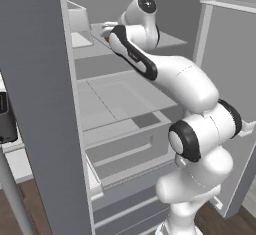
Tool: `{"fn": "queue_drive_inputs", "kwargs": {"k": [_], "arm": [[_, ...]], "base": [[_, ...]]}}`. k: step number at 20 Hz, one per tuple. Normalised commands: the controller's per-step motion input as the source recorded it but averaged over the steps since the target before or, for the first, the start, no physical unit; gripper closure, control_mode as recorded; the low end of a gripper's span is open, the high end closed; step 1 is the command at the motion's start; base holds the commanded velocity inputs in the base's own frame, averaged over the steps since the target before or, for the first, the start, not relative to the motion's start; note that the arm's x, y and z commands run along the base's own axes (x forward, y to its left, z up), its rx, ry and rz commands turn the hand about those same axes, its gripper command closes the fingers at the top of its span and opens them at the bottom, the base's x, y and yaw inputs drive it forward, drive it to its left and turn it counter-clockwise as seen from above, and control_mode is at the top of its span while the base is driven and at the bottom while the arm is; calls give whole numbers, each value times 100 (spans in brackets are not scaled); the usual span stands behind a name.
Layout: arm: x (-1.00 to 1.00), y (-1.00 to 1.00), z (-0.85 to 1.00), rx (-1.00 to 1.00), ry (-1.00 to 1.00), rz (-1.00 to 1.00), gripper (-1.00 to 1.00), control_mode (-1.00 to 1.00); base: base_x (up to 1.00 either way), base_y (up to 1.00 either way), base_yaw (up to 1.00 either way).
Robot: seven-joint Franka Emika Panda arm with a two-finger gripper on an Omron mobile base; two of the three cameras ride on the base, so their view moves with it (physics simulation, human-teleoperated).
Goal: Place one potato and one fish in each tupperware on the nearby counter, to pack two identical lunches.
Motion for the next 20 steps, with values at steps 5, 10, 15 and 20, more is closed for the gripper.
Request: {"fn": "queue_drive_inputs", "kwargs": {"k": [5,10,15,20], "arm": [[46,10,-5,-1,1,0,-100,-100],[11,26,-1,-2,2,0,-100,-100],[3,3,-29,-1,1,0,100,-100],[1,0,-28,0,-1,0,100,-100]], "base": [[0,0,0],[0,0,0],[0,0,0],[0,0,0]]}}
